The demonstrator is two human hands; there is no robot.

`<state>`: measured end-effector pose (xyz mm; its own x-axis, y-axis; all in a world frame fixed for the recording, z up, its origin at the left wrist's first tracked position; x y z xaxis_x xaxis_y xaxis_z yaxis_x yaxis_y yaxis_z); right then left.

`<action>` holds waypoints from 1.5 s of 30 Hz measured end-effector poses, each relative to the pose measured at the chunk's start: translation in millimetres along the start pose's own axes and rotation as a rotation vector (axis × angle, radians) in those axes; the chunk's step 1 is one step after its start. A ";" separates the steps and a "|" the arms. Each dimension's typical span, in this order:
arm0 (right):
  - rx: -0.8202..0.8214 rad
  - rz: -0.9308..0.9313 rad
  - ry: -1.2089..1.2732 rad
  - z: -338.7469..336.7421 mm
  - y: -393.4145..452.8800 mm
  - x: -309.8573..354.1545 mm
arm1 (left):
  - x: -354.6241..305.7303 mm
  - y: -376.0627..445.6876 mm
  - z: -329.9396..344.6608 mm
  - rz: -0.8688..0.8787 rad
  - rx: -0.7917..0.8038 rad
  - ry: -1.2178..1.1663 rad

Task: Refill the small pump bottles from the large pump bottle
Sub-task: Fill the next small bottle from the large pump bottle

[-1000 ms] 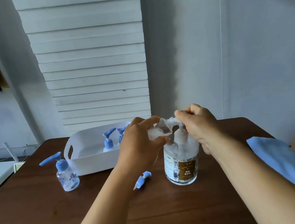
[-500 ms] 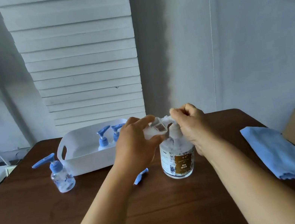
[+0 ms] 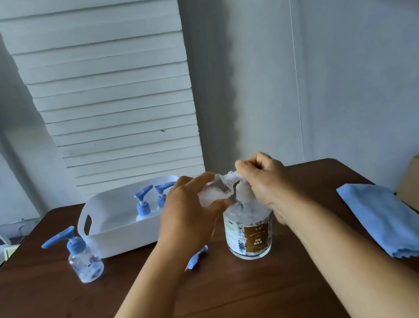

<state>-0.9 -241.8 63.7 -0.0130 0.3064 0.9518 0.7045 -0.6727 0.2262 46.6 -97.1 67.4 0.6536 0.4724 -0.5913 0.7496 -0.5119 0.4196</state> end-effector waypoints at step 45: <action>-0.017 0.029 -0.016 1.7 -2.7 0.7 | 4.6 3.5 4.0 -0.019 0.031 0.004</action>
<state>-1.6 -238.7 63.5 0.0183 0.2974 0.9546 0.6921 -0.6928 0.2026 51.8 -99.6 63.4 0.6399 0.4846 -0.5963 0.7581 -0.5248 0.3871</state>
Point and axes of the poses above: each hand's wrist, its own y-axis towards the middle knuckle, its own z-axis out of the palm, x = y × z, the point moved 2 cm from there along y, towards the middle knuckle, and after that the axes turned 5 degrees about y, right-handed, at the moved point
